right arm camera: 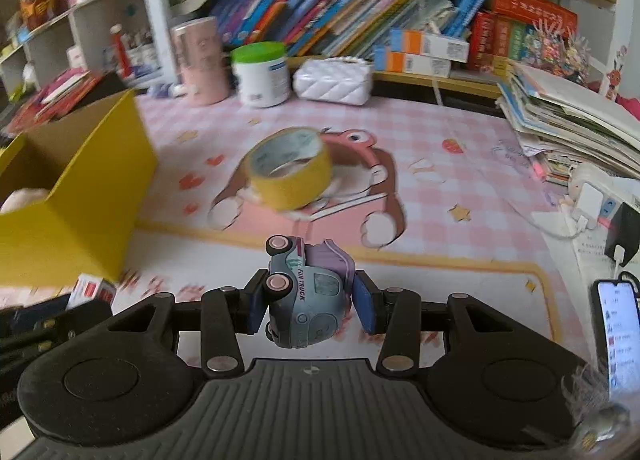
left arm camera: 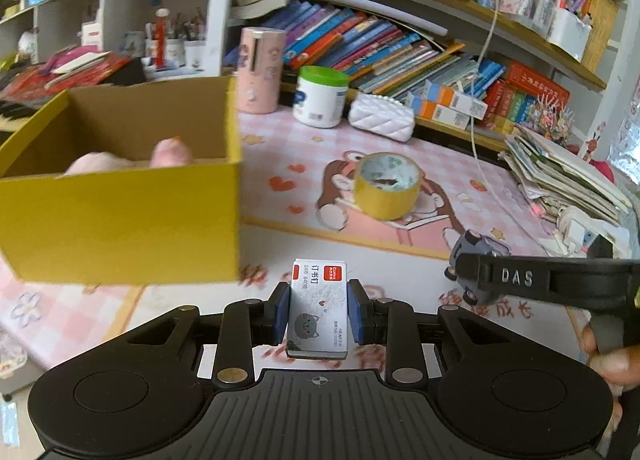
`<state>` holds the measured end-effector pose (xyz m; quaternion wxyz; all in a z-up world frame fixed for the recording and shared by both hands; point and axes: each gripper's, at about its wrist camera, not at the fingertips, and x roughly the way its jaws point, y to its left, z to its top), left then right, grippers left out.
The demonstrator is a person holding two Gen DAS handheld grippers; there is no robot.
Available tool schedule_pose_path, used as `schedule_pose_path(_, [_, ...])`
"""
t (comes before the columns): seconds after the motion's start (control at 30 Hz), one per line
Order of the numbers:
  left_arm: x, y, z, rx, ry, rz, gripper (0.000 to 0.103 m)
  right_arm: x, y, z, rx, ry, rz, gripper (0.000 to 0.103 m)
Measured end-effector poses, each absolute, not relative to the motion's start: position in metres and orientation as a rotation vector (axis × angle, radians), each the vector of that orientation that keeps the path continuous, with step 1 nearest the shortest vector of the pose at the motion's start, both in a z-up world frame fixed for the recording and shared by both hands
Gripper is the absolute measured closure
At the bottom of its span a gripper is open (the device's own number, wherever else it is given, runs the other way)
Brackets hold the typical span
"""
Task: Organize objects
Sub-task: 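Carry the white card and grey toy car with both grippers over the yellow box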
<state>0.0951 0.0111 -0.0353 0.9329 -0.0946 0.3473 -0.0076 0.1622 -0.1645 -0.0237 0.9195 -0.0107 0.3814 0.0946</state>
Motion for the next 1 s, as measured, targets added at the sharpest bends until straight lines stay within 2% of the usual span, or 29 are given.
schedule_pose_path(0.33, [0.043, 0.061, -0.035, -0.24, 0.708, 0.047, 0.075, 0.099, -0.104, -0.023, -0.12, 0.781, 0.298, 0.061])
schedule_pose_path(1.0, [-0.042, 0.138, -0.032, -0.239, 0.68, 0.155, 0.075, 0.024, -0.014, -0.031, -0.133, 0.804, 0.433, 0.061])
